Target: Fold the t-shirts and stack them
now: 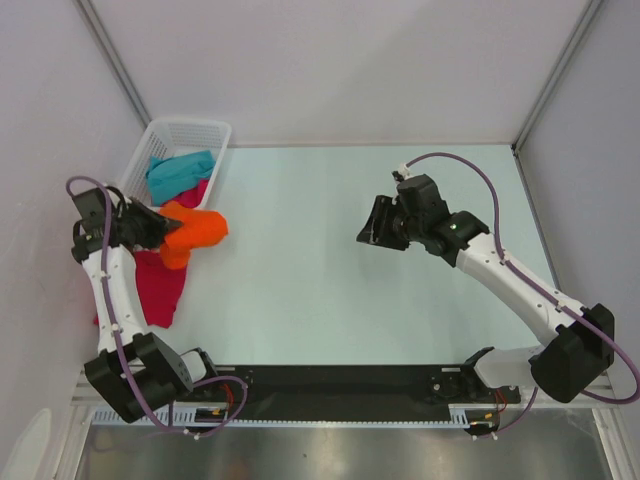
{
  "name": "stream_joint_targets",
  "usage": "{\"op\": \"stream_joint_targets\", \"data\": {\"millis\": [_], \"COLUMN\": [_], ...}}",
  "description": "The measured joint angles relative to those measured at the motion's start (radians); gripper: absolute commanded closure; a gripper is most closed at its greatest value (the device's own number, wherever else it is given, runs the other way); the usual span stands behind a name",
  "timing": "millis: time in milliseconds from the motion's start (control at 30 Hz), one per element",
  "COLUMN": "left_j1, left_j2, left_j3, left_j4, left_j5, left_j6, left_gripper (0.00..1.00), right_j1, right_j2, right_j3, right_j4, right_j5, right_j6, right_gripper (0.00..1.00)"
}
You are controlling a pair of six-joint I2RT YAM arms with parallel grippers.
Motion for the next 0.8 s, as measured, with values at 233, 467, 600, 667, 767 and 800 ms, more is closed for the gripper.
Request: {"op": "stream_joint_targets", "data": {"millis": [233,467,600,667,767,800], "left_j1": [0.007,0.035,0.035,0.039,0.050,0.053], "left_j2": [0.080,0.097,0.092,0.092,0.092,0.092], "left_j3": [0.186,0.015,-0.117,-0.147,-0.154,-0.154], "left_j4": [-0.070,-0.049,-0.034,-0.026,-0.004,0.001], "left_j5": [-0.342,-0.421,-0.425,-0.420,-0.406,-0.403], "left_j6": [0.036,0.022,-0.003,-0.015,-0.022,-0.023], "left_gripper": [1.00,1.00,1.00,1.00,1.00,1.00], "right_j1": [-0.019,-0.049,-0.078,-0.095,-0.120,-0.125], "right_j2": [-0.005,-0.005,-0.012,-0.020,-0.040,-0.045], "right_j3": [-0.001,-0.001,-0.001,-0.001,-0.001,-0.001], "right_j4": [-0.003,-0.032,-0.064,-0.077,-0.099,-0.103], "right_j5": [-0.006,-0.019,-0.026,-0.030,-0.038,-0.040], "right_j6": [-0.016,-0.042,-0.062,-0.072,-0.087,-0.090], "right_gripper": [0.50,0.50,0.50,0.50,0.50,0.50]}}
